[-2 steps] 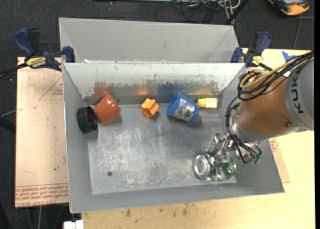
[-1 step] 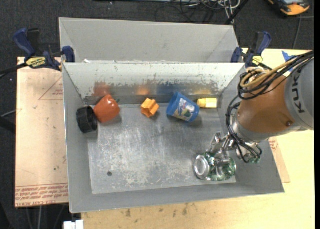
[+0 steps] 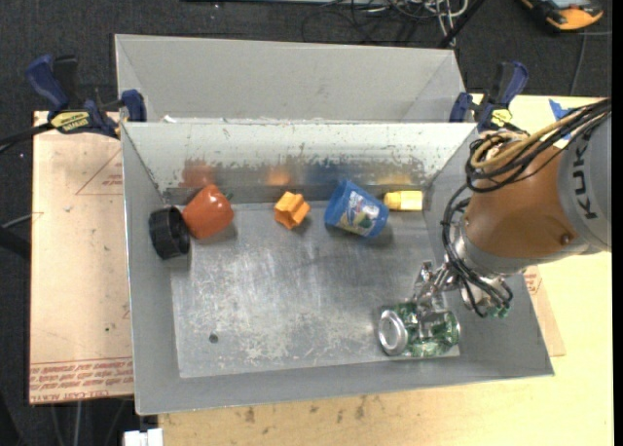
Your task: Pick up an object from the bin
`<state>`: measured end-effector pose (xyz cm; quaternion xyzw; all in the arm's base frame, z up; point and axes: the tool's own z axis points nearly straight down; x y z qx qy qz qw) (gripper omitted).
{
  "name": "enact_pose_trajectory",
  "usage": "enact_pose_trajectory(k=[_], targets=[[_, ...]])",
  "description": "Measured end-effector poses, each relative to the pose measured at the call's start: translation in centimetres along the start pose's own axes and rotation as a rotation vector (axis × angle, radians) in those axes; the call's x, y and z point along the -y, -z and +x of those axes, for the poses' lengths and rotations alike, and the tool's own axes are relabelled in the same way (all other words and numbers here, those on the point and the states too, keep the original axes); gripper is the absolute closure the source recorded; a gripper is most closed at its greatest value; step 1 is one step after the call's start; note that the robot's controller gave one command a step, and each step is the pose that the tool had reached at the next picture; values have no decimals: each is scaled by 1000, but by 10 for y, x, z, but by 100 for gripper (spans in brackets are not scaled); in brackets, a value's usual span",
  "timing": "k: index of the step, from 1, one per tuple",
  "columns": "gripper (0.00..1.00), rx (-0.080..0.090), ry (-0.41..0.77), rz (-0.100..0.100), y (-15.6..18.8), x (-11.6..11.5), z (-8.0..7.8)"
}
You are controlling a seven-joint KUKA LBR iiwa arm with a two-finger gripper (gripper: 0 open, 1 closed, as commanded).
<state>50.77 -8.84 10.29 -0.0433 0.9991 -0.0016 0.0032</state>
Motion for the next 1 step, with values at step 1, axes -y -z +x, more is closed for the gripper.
enact_pose_trajectory(k=[1], targets=[[100, -8, 0, -4, 19, -2, 3]])
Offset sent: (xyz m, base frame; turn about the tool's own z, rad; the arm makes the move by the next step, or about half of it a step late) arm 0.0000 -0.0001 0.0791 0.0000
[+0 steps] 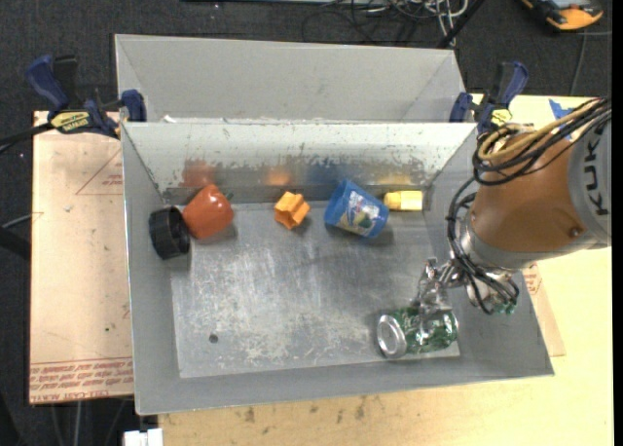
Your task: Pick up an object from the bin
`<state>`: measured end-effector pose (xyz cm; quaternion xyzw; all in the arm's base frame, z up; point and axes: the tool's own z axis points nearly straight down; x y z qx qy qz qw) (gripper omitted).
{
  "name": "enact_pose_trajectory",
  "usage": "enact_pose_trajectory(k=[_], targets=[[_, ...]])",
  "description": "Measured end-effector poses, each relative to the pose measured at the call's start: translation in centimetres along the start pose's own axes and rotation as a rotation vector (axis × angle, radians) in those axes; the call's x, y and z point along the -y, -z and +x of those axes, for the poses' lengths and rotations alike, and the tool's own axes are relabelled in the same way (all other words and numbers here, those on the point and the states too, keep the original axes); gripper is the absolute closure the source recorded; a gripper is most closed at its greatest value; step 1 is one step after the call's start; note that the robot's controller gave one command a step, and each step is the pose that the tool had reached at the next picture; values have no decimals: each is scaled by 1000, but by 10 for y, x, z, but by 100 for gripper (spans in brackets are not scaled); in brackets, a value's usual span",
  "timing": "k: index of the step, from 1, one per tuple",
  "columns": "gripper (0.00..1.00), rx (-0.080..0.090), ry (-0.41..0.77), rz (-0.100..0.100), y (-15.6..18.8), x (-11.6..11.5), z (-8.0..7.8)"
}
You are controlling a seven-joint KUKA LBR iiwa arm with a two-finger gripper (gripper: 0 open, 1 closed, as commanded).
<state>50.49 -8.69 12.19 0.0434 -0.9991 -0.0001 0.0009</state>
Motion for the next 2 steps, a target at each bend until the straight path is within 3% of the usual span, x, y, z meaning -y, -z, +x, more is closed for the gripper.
enact_pose_trajectory(k=[2], targets=[[100, 3, 0, 0, 37, 0, -2]])
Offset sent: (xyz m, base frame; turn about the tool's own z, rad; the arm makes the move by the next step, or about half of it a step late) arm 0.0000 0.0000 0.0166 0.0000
